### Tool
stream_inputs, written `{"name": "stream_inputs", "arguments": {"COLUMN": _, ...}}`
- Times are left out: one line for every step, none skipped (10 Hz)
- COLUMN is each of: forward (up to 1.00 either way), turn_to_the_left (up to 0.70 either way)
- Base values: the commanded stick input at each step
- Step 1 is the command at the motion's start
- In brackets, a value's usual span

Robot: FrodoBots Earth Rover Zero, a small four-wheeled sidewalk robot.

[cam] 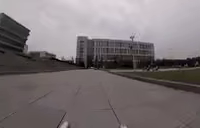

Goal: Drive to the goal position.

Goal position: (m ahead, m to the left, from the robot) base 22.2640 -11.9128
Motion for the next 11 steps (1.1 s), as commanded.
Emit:
{"name": "stream_inputs", "arguments": {"forward": 0.7, "turn_to_the_left": 0.0}}
{"name": "stream_inputs", "arguments": {"forward": 0.7, "turn_to_the_left": 0.0}}
{"name": "stream_inputs", "arguments": {"forward": 0.7, "turn_to_the_left": 0.0}}
{"name": "stream_inputs", "arguments": {"forward": 0.7, "turn_to_the_left": 0.0}}
{"name": "stream_inputs", "arguments": {"forward": 0.7, "turn_to_the_left": 0.0}}
{"name": "stream_inputs", "arguments": {"forward": 0.7, "turn_to_the_left": 0.0}}
{"name": "stream_inputs", "arguments": {"forward": 0.7, "turn_to_the_left": 0.0}}
{"name": "stream_inputs", "arguments": {"forward": 0.7, "turn_to_the_left": 0.0}}
{"name": "stream_inputs", "arguments": {"forward": 0.7, "turn_to_the_left": 0.0}}
{"name": "stream_inputs", "arguments": {"forward": 0.7, "turn_to_the_left": 0.0}}
{"name": "stream_inputs", "arguments": {"forward": 0.7, "turn_to_the_left": 0.0}}
